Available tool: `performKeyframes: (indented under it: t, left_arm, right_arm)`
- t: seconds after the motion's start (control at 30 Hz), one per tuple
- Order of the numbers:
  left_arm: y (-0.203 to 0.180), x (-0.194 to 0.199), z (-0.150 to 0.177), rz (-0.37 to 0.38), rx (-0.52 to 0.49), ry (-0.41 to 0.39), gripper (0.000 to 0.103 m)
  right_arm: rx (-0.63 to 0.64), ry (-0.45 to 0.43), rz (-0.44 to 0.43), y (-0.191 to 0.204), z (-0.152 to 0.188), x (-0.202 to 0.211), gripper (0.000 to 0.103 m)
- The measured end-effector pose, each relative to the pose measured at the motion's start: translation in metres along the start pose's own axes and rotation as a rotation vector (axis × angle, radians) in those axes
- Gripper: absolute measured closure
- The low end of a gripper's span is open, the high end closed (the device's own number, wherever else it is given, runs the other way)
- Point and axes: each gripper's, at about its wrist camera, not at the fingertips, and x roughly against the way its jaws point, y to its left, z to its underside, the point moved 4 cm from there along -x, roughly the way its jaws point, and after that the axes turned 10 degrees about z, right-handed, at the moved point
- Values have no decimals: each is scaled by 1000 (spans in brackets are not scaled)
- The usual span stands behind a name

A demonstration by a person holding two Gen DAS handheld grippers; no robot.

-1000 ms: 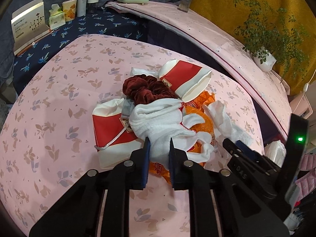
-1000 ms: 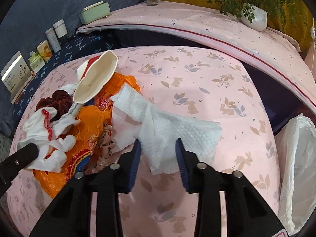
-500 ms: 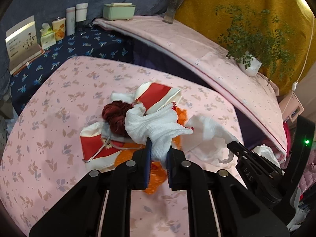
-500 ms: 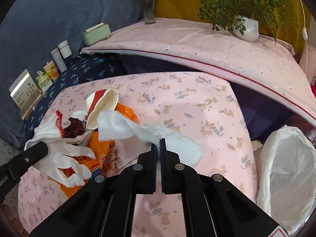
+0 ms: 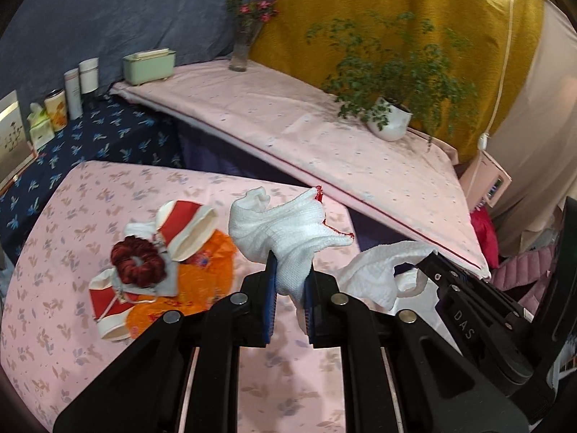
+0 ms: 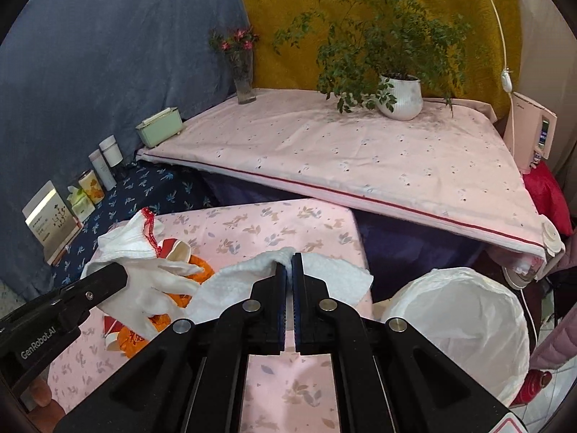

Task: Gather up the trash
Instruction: 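Carry the glove and tissue over the white bin and open both tools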

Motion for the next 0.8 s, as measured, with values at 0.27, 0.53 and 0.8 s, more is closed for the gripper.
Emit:
performKeyframes:
  t: [0.27, 0.53, 0.8]
  left_arm:
    - [-70, -13, 4, 79, -92, 23, 91]
    - [-134, -33, 15, 149, -168, 67, 91]
    - [-181, -60, 35, 197, -233, 133, 90]
  right_arm:
    - [-75, -62, 63, -63, -12, 33, 100]
    - [-147, -75, 134, -126, -5, 51, 100]
    - [-198, -55, 188, -179, 12, 56, 100]
